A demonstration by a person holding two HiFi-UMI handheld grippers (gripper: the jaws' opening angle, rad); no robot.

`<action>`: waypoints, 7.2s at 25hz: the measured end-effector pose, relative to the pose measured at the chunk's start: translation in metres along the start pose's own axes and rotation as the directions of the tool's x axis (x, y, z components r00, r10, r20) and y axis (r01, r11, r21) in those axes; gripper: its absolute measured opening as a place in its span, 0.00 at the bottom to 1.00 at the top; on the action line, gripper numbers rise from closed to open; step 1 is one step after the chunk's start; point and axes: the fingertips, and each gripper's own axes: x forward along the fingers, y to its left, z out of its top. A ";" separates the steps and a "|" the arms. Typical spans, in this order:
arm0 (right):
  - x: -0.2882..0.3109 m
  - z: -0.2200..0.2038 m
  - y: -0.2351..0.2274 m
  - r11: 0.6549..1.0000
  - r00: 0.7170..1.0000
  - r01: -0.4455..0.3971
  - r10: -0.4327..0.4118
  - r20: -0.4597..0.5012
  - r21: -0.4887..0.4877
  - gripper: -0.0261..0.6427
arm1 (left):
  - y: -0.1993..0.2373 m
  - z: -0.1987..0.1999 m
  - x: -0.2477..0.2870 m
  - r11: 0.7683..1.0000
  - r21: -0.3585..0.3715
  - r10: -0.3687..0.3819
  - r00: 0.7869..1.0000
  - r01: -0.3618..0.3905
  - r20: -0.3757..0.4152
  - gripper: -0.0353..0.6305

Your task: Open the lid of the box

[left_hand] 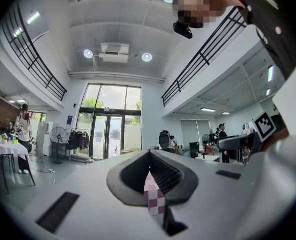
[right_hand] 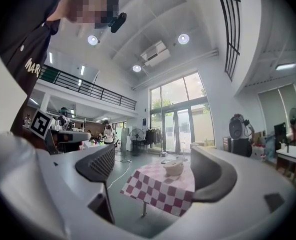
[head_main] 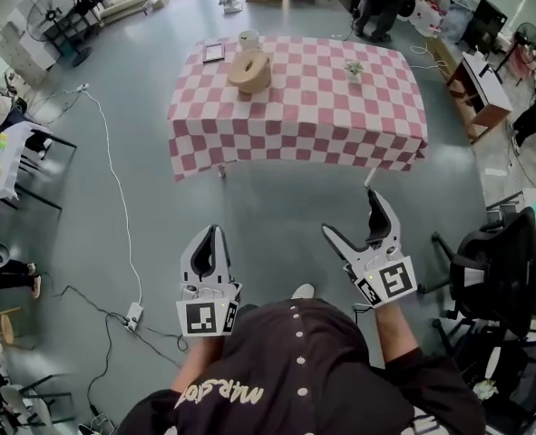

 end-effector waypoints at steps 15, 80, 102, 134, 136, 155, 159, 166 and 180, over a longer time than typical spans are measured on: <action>0.008 -0.007 -0.041 0.999 1.000 -0.013 0.013 -0.004 0.033 0.73 | -0.017 -0.009 0.026 0.999 -0.015 0.032 0.999 -0.032 -0.007 0.06; 0.253 -0.023 -0.052 0.995 0.994 0.101 -0.101 -0.029 -0.002 0.72 | 0.190 -0.032 0.224 0.996 -0.066 -0.062 0.998 0.063 0.015 0.06; 0.361 -0.052 -0.157 0.997 0.999 0.011 -0.007 -0.049 0.081 0.73 | 0.199 -0.044 0.345 0.999 -0.033 0.037 0.999 -0.037 -0.024 0.06; 0.474 -0.052 -0.249 0.986 0.983 -0.164 0.166 -0.077 0.038 0.77 | 0.195 -0.042 0.460 0.985 -0.030 0.167 0.986 -0.168 -0.022 0.06; 0.481 -0.054 -0.248 0.986 0.982 -0.166 0.168 -0.085 0.028 0.77 | 0.200 -0.043 0.464 0.985 -0.034 0.170 0.985 -0.171 -0.019 0.06; 0.581 -0.045 -0.239 0.994 0.992 -0.110 0.109 -0.060 -0.007 0.76 | 0.287 -0.040 0.539 0.994 -0.051 0.098 0.995 -0.098 0.012 0.06; 0.593 -0.046 -0.235 0.996 0.993 -0.088 0.088 -0.073 -0.009 0.73 | 0.302 -0.044 0.551 0.995 -0.065 0.071 0.997 -0.071 0.006 0.06; 0.615 -0.051 -0.232 0.999 0.995 -0.042 0.040 -0.093 -0.013 0.75 | 0.326 -0.051 0.574 0.996 -0.083 0.024 1.000 -0.025 -0.005 0.06; 0.632 -0.061 -0.213 0.998 0.989 0.065 -0.065 -0.131 -0.002 0.75 | 0.358 -0.059 0.602 0.989 -0.089 -0.118 0.992 0.114 -0.038 0.06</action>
